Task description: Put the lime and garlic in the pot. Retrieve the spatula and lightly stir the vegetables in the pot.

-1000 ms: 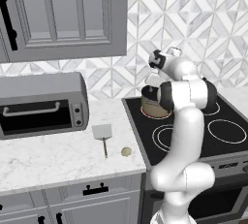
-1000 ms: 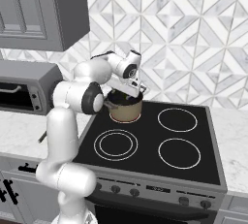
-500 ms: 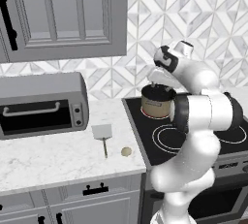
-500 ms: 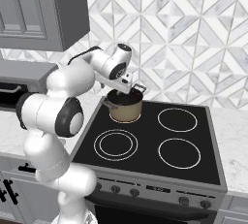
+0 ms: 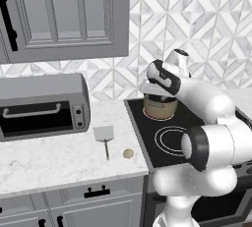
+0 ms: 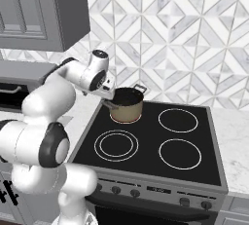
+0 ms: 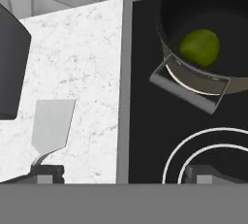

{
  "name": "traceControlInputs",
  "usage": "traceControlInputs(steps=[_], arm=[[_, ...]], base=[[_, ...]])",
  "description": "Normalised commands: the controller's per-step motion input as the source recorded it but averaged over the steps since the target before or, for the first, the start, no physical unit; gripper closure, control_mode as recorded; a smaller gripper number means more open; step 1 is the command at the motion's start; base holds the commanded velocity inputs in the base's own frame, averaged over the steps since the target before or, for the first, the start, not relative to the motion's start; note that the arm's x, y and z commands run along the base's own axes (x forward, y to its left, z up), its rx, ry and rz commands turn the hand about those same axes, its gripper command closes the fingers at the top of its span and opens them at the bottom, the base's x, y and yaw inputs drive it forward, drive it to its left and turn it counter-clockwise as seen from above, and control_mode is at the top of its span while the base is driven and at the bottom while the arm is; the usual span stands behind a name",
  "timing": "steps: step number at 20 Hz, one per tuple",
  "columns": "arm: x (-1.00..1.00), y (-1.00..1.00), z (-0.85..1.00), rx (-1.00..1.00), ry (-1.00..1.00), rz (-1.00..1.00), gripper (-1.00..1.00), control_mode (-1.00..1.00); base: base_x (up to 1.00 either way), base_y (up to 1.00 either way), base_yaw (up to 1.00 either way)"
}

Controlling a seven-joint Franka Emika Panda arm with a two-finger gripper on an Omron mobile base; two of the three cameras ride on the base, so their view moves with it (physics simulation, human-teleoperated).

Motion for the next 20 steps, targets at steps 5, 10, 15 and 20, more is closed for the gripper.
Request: traceControlInputs(steps=[5,10,15,20], arm=[[-0.97,0.91,0.0,-0.03,0.0,0.05,-1.0,-1.0],[-0.76,0.45,-0.26,-0.01,0.08,0.14,-1.0,-1.0],[-0.35,0.39,-0.46,0.0,0.0,0.04,-1.0,-1.0],[-0.01,0.12,-0.26,-0.01,-0.01,0.0,-1.0,-1.0]], base=[[0.0,0.0,0.0],[0.0,0.0,0.0],[0.0,0.0,0.0],[0.0,0.0,0.0]])
